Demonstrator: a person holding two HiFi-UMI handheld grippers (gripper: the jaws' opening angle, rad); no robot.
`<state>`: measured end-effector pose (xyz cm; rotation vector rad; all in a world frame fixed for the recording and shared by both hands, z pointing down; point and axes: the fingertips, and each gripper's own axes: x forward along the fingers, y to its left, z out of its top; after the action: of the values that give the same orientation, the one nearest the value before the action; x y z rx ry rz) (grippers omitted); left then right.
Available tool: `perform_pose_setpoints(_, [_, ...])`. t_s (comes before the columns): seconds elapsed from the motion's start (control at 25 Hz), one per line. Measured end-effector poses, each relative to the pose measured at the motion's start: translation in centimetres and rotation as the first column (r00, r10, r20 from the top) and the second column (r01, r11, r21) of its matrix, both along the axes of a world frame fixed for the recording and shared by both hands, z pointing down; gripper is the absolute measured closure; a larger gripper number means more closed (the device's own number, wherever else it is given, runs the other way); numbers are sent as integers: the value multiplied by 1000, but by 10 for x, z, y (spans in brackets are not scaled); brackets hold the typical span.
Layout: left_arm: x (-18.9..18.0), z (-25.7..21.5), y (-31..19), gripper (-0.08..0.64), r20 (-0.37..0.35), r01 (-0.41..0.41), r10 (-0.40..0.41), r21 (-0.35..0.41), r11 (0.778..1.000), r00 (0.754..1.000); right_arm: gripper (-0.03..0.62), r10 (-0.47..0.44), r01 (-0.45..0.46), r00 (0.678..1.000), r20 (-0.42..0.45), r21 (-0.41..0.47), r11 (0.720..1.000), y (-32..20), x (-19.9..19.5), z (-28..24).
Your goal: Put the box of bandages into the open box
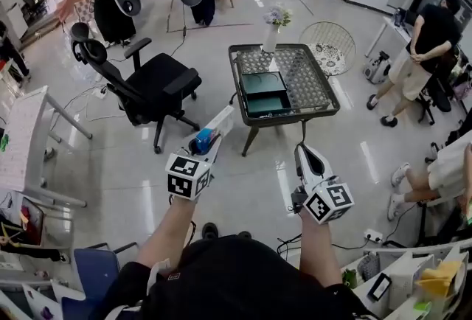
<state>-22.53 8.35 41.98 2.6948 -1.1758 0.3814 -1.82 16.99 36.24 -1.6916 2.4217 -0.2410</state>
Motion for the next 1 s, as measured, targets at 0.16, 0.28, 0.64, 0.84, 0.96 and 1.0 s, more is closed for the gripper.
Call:
perform_pose_setpoints(0.16, [10,-2,3,471,4,2,-2,3,1000,1000,588,46,-46,999,28,-2,999,6,22,0])
perform_pose_setpoints(0.28, [27,-4,7,471,9,-16,16,8,1000,1000,586,62,-63,997,42,15,998,7,36,-6])
perform_pose_setpoints(0.64, [62,0,26,471,15,-46,45,14,999,999,586,73,-73,994,81,-6,997,34,65,11])
perform_pose_setpoints(0.84, [80,8,15,472,18,-64,65,-5,998,998,586,116,-113,988,104,-39,993,36,90,23])
perform_pose_setpoints(0.96, [92,14,0,472,16,-78,79,-16,997,997,586,124,-118,986,111,-60,991,24,99,32])
perform_pose_setpoints(1.0, [96,18,-7,472,14,-80,80,-22,997,997,586,122,-115,986,110,-70,991,18,100,35])
